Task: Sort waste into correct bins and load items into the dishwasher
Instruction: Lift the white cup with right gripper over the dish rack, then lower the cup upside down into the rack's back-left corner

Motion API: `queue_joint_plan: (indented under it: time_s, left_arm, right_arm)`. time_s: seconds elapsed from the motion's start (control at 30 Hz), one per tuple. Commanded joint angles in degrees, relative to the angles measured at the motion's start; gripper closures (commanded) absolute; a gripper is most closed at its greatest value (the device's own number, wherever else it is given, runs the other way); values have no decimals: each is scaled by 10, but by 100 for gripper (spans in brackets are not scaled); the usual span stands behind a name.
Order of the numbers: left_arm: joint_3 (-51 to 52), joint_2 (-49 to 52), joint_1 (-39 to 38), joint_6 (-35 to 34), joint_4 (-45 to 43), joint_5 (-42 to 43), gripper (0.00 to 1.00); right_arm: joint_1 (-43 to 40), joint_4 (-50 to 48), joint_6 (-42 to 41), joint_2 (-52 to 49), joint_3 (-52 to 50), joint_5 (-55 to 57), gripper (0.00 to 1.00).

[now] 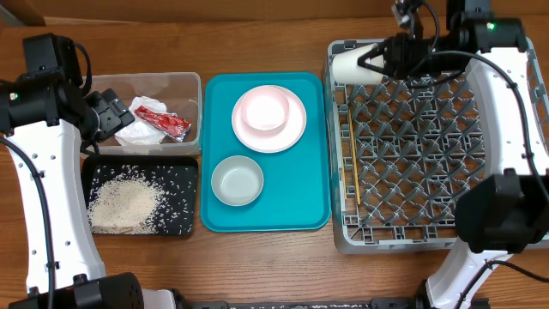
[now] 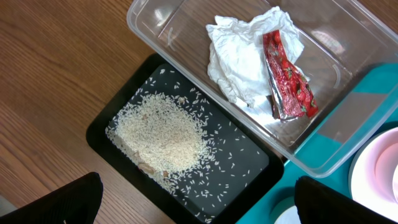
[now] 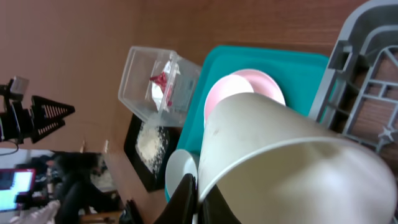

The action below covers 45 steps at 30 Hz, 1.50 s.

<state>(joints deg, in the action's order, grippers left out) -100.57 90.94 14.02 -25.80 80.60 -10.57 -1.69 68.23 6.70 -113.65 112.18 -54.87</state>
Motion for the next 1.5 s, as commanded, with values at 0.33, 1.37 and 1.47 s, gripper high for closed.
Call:
queue_joint_plan:
  time_s: [0.33, 1.37, 1.47]
  left_arm:
    - [-8, 2, 2, -1, 0, -3, 0]
    - [-8, 2, 2, -1, 0, -3, 0]
    - [-8, 2, 2, -1, 0, -3, 0]
  right_arm:
    - [2, -180, 40, -50, -139, -104, 96]
    - [3, -264, 41, -102, -144, -146, 96]
    - [3, -267, 41, -103, -144, -146, 96]
